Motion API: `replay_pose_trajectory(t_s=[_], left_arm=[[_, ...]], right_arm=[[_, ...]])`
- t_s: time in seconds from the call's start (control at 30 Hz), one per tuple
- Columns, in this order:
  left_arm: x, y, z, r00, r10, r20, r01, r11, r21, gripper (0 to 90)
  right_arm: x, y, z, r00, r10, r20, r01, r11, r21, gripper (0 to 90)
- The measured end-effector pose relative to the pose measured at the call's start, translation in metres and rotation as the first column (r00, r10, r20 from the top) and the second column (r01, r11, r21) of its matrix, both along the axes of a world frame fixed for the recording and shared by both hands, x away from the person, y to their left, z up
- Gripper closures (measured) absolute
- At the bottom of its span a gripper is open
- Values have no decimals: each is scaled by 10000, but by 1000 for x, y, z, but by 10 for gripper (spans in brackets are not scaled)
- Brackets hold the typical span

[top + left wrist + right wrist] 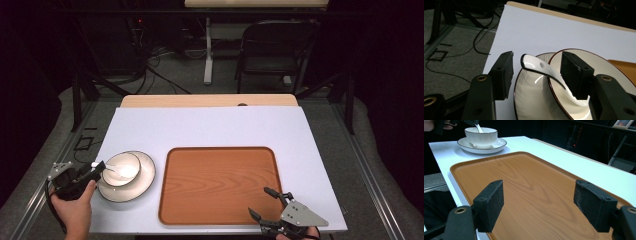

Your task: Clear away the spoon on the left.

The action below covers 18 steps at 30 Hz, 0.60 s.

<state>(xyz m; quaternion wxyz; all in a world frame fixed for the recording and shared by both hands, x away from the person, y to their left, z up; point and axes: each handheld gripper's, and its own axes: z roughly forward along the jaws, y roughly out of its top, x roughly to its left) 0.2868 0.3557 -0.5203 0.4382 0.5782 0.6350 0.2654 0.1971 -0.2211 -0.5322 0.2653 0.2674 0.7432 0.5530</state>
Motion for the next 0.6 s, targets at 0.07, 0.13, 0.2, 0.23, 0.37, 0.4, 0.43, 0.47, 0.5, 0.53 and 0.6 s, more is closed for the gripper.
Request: replay_pose_trajectory(t_s=[0.07,0.13,0.2,0.23,0.37,0.4,0.43,0.47,0.5,0.53,0.6], left_arm=[[2,-1,-2,10000,-1,-8,1,9999,-137,438],[4,-2,-5,9999,-92,-106,90,9998,-155,435],[7,-3,-7,9998,-127,-179,123,9998,-178,433],[8,-4,-9,9997,-164,-207,159,9996,-231,432],[12,-5,-14,9991,-326,-267,317,9989,-338,435],[12,-5,-15,9991,-358,-223,350,9988,-329,440],[12,-5,-16,9991,-383,-177,377,9988,-325,440],[12,-6,-17,9992,-376,-122,372,9988,-323,447],[11,-6,-17,9990,-430,-90,427,9985,-329,456],[11,-6,-17,9989,-458,-70,456,9984,-321,472],[11,-7,-17,9986,-531,20,531,9981,-318,500]], right_arm=[[0,0,0,10000,8,32,-8,10000,-11,239],[0,0,0,10000,15,30,-15,10000,-15,239],[0,0,0,10000,27,64,-27,10000,-28,239],[0,0,0,10000,29,68,-29,10000,-29,239],[0,0,0,10000,19,59,-19,10000,-23,239],[0,0,0,10000,19,59,-19,10000,-23,239],[0,0,0,10000,19,59,-19,10000,-23,239],[0,0,0,10000,17,59,-17,10000,-25,239],[0,0,0,10000,19,63,-18,10000,-24,240],[0,-1,0,10000,24,53,-24,10000,-27,239],[0,0,0,10000,30,38,-30,10000,-36,239]])
